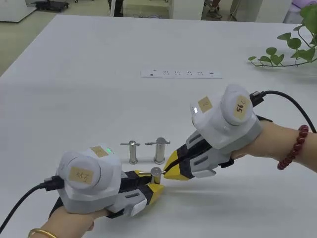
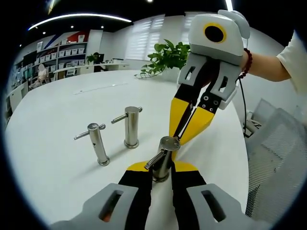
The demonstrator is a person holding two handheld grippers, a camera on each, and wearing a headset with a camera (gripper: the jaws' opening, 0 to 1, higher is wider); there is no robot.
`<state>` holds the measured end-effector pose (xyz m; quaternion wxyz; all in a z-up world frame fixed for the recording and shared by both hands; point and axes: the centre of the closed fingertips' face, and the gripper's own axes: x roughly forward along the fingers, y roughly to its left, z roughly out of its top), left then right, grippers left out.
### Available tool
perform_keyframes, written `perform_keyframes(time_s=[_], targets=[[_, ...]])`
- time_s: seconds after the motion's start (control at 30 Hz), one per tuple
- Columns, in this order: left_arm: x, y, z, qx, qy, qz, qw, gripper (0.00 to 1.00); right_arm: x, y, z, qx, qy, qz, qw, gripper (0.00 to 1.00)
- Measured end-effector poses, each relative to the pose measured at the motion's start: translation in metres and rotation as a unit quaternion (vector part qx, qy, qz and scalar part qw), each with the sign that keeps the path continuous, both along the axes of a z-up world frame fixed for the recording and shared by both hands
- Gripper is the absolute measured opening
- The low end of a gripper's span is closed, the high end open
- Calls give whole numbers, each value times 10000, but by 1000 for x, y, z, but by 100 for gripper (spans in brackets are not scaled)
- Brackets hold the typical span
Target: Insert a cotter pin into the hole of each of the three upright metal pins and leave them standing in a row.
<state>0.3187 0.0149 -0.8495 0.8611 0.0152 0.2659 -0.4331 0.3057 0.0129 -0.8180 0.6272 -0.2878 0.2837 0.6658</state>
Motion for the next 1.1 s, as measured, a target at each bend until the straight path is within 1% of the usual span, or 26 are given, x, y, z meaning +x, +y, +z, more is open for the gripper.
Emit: perform_keyframes(time_s=[0.27, 0.37, 0.5, 0.6, 0.77, 0.97, 1.1], targets=[[0, -1, -2, 57, 17, 9, 10000, 14, 0, 0, -1, 13, 53, -89, 9999, 6], [-2, -1, -4, 169, 53, -42, 9998, 14, -1, 1, -3, 6, 123, -164, 9998, 11], [-2, 0, -4, 189, 34, -82, 9998, 21, -2, 5, -3, 103, 157, -239, 9995, 16], [-2, 1, -3, 211, 17, -95, 9997, 23, -2, 9, -3, 206, 171, -334, 9991, 20], [-2, 2, -2, 210, 23, -105, 9997, 27, -1, 17, -4, 332, 181, -445, 9983, 20], [-3, 3, 0, 207, 38, -144, 9997, 30, 2, 21, -6, 387, 142, -545, 9977, 19], [-4, 5, 2, 208, 36, -162, 9996, 31, 2, 23, -8, 410, 196, -596, 9972, 19]])
